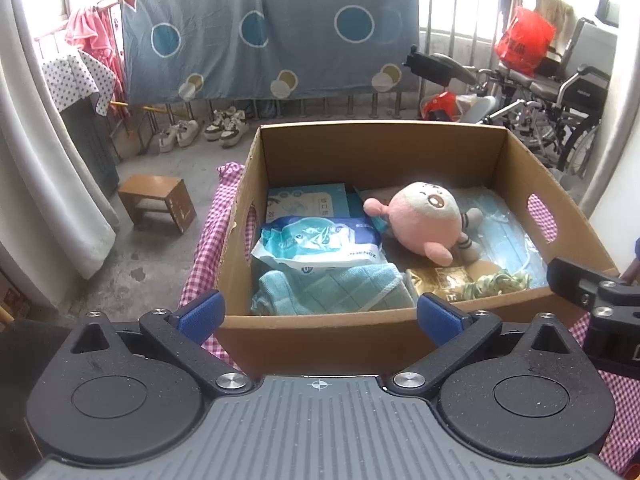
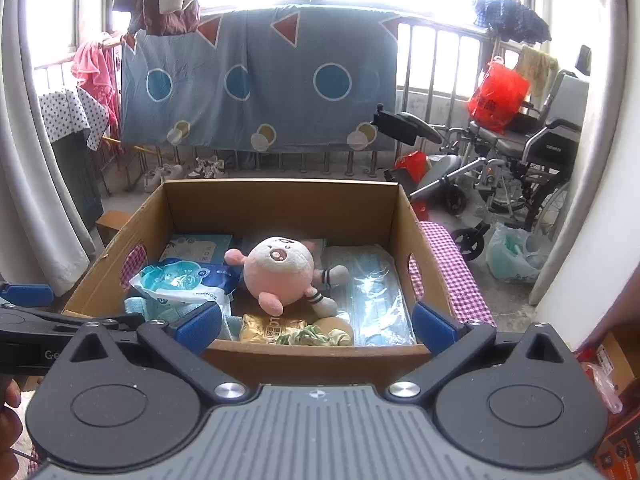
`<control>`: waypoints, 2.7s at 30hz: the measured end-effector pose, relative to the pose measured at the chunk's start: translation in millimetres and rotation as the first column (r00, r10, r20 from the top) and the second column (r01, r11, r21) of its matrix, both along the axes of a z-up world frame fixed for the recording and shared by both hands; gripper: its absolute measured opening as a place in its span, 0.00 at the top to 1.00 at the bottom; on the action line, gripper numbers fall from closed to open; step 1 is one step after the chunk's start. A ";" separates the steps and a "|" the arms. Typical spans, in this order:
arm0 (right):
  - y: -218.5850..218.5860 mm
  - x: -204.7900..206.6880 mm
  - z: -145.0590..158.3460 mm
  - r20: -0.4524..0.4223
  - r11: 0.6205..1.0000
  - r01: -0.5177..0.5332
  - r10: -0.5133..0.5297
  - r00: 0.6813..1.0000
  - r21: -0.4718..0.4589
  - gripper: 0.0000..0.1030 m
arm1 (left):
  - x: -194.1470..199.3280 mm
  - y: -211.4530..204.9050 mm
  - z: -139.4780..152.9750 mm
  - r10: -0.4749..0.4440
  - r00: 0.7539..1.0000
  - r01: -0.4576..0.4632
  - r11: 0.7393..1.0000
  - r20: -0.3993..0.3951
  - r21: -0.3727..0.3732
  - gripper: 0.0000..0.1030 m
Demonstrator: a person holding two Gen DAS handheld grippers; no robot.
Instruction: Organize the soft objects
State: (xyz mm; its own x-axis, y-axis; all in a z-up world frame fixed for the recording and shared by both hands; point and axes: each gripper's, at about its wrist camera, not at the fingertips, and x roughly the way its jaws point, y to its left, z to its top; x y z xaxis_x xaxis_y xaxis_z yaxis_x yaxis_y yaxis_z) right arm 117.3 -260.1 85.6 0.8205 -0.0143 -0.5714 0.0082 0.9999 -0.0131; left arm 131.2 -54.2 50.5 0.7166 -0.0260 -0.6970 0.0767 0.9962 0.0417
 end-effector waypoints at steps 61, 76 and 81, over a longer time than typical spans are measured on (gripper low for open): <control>-1.8 8.7 -20.2 -0.089 0.999 0.030 -0.029 0.996 0.012 0.00 | 0.9 -3.3 -3.5 0.029 0.999 -0.028 0.999 -0.017 0.031 0.01; -5.4 10.6 -27.8 -0.127 0.999 0.034 -0.029 0.991 0.035 0.00 | 2.8 -8.3 -6.8 0.029 0.998 -0.026 0.998 -0.050 0.062 0.01; -6.6 11.4 -28.4 -0.133 0.999 0.035 -0.030 0.991 0.036 0.00 | 3.4 -9.0 -6.7 0.030 0.998 -0.026 0.998 -0.055 0.065 0.01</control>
State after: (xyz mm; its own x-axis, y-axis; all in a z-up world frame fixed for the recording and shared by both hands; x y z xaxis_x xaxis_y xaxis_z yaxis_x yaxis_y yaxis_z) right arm 128.7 -266.7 57.2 0.7368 -0.0157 -0.6760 0.0413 0.9989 0.0218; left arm 134.7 -63.2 43.8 0.6762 0.0392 -0.7357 0.0530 0.9934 0.1016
